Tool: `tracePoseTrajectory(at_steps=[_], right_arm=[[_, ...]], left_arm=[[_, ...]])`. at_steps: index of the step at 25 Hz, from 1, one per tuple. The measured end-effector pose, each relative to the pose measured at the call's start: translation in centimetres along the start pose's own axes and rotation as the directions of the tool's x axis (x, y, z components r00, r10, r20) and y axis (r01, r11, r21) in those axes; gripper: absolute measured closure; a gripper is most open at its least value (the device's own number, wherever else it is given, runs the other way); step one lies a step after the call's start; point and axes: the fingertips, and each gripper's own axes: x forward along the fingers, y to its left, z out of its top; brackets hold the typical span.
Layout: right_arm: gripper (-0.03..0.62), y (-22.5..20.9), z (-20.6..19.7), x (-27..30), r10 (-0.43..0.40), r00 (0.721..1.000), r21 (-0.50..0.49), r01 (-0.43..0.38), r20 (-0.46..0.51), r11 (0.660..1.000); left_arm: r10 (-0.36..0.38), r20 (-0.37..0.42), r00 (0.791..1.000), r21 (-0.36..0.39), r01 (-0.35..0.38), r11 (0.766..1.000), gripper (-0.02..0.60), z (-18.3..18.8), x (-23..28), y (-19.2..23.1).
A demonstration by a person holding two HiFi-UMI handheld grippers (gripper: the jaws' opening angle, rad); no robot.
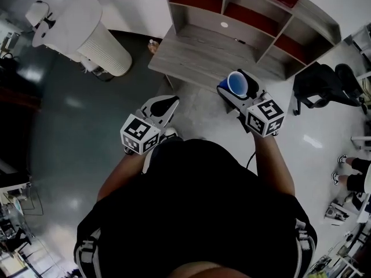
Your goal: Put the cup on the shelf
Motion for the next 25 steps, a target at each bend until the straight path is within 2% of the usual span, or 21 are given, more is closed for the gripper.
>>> tracePoseTrajectory(at_steps=[3,14,25], right_arm=[[0.212,-0.6,-0.3,0.0,0.001,1.000,0.011,-0.001,-0.001,1.000],[0.212,-2.0,-0.5,1.0,-0.020,1.000,0.000,0.020,-0.017,1.000],[0.212,-3.6,0.2,2.2,-0.063,0.998,0.018,0.063,0.003,0.998]], left_arm=[[-0.002,-0.017,1.000,-0.006,0.002,1.000,0.563,-0.6,0.7,0.4],[-0.026,0.029,0.999,0.014,0.025,1.000,0.563,0.8,2.5,1.6],[-0.028,0.039,0.999,0.008,0.027,1.000,0.563,1.2,3.2,4.4]])
